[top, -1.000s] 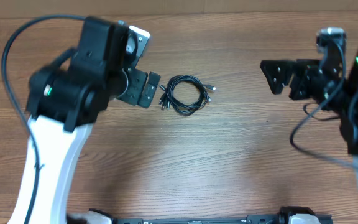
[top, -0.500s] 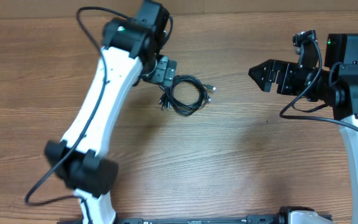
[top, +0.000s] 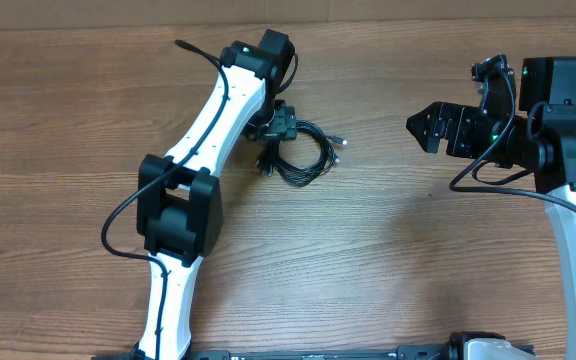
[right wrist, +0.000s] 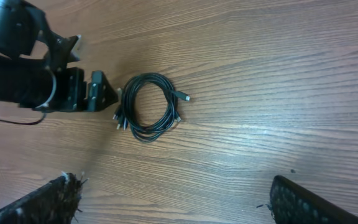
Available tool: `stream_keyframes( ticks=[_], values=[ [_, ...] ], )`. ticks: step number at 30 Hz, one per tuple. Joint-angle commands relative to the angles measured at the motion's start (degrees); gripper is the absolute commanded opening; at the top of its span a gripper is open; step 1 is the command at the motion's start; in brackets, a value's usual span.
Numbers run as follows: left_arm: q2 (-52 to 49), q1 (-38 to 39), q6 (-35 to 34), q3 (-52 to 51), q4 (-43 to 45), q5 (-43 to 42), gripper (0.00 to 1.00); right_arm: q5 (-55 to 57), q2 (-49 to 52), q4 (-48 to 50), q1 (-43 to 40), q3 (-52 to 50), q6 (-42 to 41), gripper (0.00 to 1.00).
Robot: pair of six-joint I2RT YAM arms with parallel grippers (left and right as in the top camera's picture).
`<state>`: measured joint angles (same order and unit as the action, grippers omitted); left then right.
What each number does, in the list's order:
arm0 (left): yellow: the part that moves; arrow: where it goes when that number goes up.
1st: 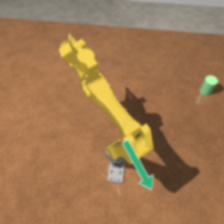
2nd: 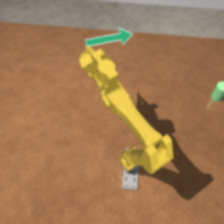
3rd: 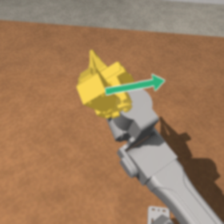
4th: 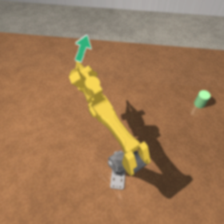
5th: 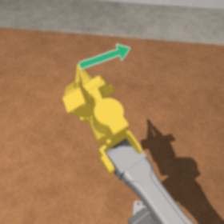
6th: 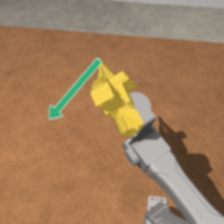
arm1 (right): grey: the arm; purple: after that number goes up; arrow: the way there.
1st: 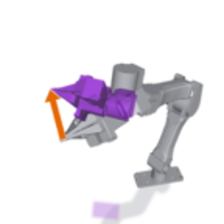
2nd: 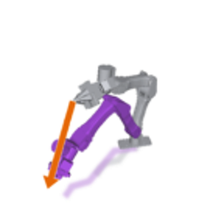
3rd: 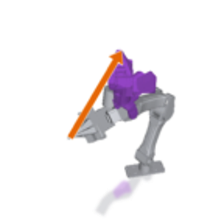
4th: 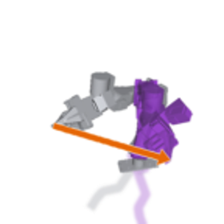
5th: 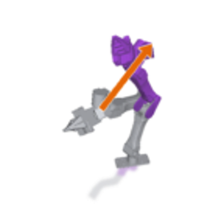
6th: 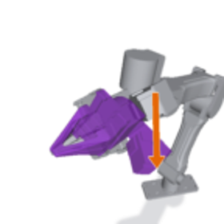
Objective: Untangle cables
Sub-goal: 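Move the left gripper over the black cable bundle, right gripper forward, then lower the left gripper onto the cable bundle and close on it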
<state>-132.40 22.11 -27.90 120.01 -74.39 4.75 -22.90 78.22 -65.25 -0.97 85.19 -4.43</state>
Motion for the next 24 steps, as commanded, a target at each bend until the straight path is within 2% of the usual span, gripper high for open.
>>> stream_keyframes(
  ticks=[1,17,19,24],
  values=[
    [-1.3,-0.2,-9.0,0.8,1.7,-0.8,0.95,0.6,-0.7,-0.1,0.3,1.3,0.4,0.92],
    [-1.5,0.1,-6.5,0.3,7.1,-1.3,0.83,0.6,-0.7,-0.6,0.3,1.0,0.4,0.90],
    [-1.4,0.1,-3.8,0.1,7.6,-1.3,0.84,0.6,-0.7,-0.8,0.3,1.0,0.4,0.90],
    [-1.5,0.1,10.1,0.1,7.6,-1.3,0.82,0.6,-0.7,-0.9,0.3,1.0,0.4,0.90]
  ],
)
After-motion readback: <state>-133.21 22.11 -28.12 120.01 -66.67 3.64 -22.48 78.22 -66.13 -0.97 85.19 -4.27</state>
